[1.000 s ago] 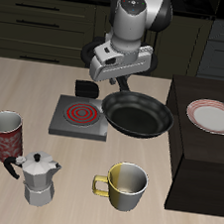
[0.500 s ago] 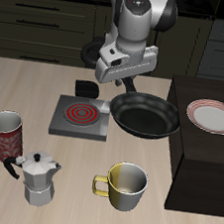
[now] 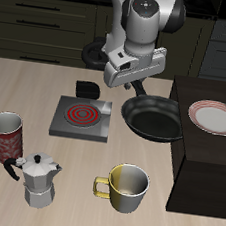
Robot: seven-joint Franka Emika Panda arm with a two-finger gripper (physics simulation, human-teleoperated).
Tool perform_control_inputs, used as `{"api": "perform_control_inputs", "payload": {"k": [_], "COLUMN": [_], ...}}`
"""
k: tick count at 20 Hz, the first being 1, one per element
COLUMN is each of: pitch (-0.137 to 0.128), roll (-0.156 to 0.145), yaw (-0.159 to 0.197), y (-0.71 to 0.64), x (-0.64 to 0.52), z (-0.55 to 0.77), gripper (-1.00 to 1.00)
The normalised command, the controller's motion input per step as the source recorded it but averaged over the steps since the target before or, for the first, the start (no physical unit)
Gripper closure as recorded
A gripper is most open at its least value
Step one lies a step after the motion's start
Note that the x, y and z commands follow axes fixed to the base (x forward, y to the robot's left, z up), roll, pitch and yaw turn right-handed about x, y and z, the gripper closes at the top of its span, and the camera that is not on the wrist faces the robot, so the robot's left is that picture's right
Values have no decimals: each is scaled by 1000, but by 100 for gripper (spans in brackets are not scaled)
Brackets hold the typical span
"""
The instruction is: Place the frying pan on the top layer of the shelf
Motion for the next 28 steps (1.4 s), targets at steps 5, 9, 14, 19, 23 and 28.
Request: {"api": "perform_control_inputs", "payload": {"k": [5, 9, 14, 19, 23, 28], "pitch": [2, -7, -7, -25, -15, -33], "roll": [18, 40, 7, 0, 20, 31], "yaw": [3, 14, 22, 45, 44, 64], "y": [182, 252, 126, 90, 177, 255], "x": [100, 35, 76, 26, 5, -17], "z": [11, 29, 61, 81, 138, 178], "gripper": [100, 100, 100, 100, 100, 100]}}
